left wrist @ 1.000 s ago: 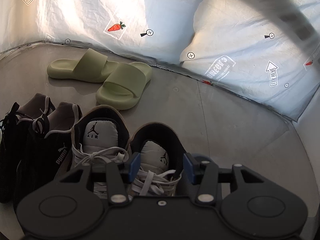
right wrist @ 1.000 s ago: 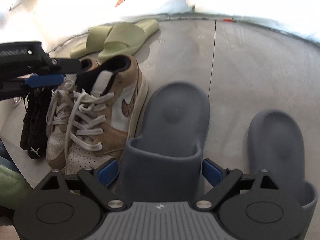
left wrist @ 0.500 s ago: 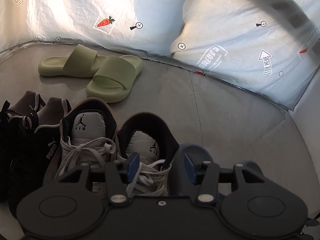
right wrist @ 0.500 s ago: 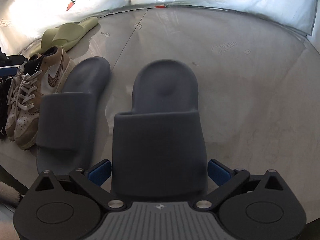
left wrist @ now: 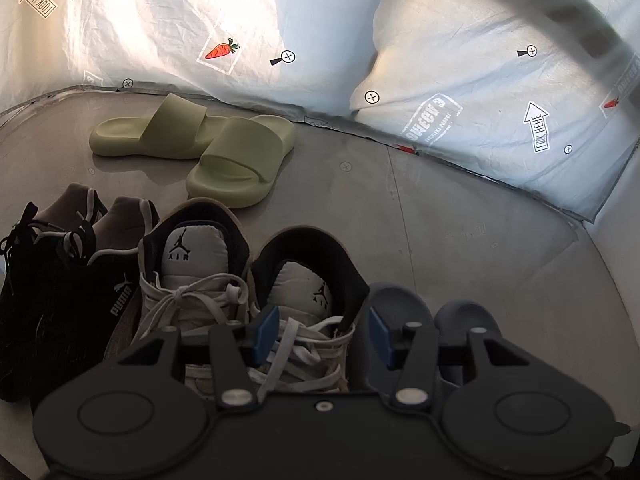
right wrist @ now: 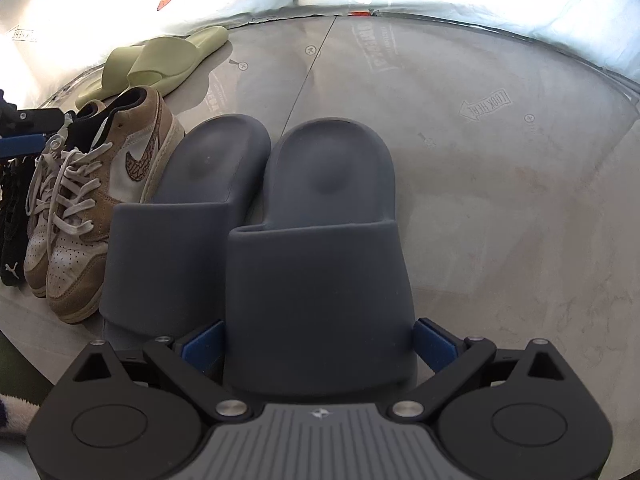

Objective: Organize scattered shoes
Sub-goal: 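Release the slide with the right gripper while the left gripper reaches to the green slides, then grasp a pale green slide by its strap with the left gripper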

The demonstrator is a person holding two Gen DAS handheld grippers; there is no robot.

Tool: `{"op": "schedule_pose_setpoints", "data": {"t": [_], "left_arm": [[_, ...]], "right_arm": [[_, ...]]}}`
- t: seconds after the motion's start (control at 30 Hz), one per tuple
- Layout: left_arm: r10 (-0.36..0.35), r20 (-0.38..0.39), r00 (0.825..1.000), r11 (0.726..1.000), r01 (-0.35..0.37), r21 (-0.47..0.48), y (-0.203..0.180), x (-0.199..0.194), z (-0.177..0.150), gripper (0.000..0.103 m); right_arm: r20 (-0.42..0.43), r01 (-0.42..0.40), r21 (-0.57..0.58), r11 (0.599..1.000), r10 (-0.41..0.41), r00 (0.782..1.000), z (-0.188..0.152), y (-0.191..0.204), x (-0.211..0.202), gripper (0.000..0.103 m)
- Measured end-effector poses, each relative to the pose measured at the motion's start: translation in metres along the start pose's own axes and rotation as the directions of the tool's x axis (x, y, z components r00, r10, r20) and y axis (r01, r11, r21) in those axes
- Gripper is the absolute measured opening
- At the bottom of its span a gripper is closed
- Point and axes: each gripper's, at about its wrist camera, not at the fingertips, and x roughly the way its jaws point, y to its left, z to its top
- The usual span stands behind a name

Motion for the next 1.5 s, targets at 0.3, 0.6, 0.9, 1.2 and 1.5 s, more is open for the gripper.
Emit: {"op": "schedule_pose_setpoints", "data": {"t": [0.3, 0.6, 0.9, 1.2, 1.5], "left_arm": [[0.022, 0.000, 1.000, 0.999, -0.022, -0.033, 0.015, 0.001, 0.006, 0.050], [0.061, 0.030, 0.998, 0.996, -0.059, -0.067, 0.018, 0.007, 0.031, 0.056], [0.172, 0.040, 0.984, 0.983, -0.169, -0.069, 0.034, 0.043, 0.078, 0.064], [0.036, -0.025, 0.999, 0.997, -0.034, 0.068, 0.082, 0.130, 0.154, 0.080], [0.010, -0.132, 0.991, 0.990, 0.009, 0.143, 0.090, 0.221, 0.180, 0.084]], "right_arm": [[-0.053, -0.045, 0.011, 0.999, 0.045, 0.998, 0.012, -0.004, 0.001, 0.100], [0.073, -0.146, 0.197, 0.969, 0.134, 0.988, 0.029, -0.043, -0.025, 0.101], [0.147, -0.255, 0.263, 0.931, 0.223, 0.964, 0.087, -0.039, -0.004, 0.101], [0.203, -0.249, 0.371, 0.895, 0.183, 0.962, 0.128, -0.013, 0.016, 0.101], [0.120, -0.163, 0.444, 0.881, 0.122, 0.985, 0.134, 0.024, 0.033, 0.101]]}}
